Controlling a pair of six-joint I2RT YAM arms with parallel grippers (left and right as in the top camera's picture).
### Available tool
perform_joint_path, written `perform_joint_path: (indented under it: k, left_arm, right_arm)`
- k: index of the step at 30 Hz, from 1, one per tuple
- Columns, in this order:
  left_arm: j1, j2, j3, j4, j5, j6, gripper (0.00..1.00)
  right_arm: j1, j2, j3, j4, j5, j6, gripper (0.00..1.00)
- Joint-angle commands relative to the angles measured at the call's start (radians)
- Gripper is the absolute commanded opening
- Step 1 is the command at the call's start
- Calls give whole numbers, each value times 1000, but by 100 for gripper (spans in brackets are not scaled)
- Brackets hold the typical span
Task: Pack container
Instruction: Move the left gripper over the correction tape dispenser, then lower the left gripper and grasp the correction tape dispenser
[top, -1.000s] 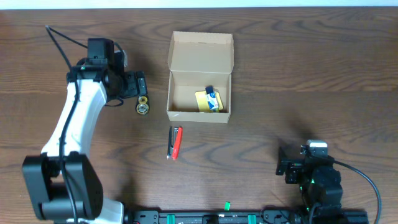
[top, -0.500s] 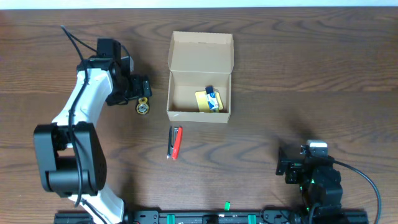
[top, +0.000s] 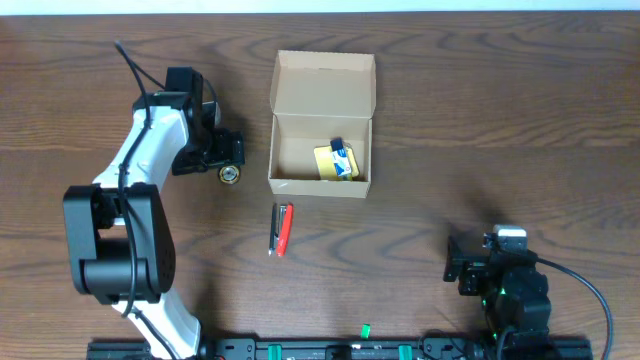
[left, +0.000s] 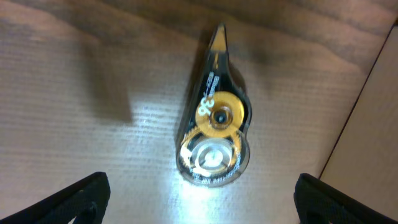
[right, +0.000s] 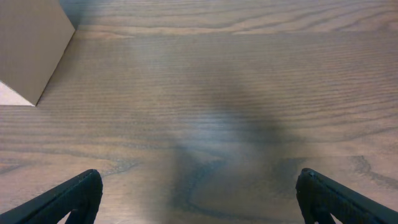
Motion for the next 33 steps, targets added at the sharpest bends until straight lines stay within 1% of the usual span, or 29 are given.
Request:
perform_joint_path:
  k: [1, 5, 15, 18, 19, 23, 25, 33]
  left_arm:
    - [-2, 63, 87, -62, -39, 30, 96]
    - [-12, 122, 167, -140, -50, 29, 96]
    - [-27, 166, 180, -124, -48, 29, 96]
    - [-39, 190, 180, -128, -48, 29, 100]
    - [-40, 196, 180, -127, -48, 29, 94]
    - [-40, 211, 180, -127, -48, 29, 93]
    - [-40, 211, 180, -127, -49, 29, 89]
    - [-40, 238, 180, -127, -49, 29, 88]
  right_arm:
    - [-9, -9, -11, -3, -1, -13, 99]
    - [-9, -9, -11, -3, 0, -13, 99]
    - [-9, -9, -11, -3, -1, -13, 99]
    - [-9, -9, -11, -3, 0, -13, 99]
    - [-9, -9, -11, -3, 0, -13, 99]
    - [-9, -9, -11, -3, 0, -13, 99]
    - [-9, -9, -11, -3, 0, -13, 99]
    - [-9, -9, -11, -3, 0, -13, 99]
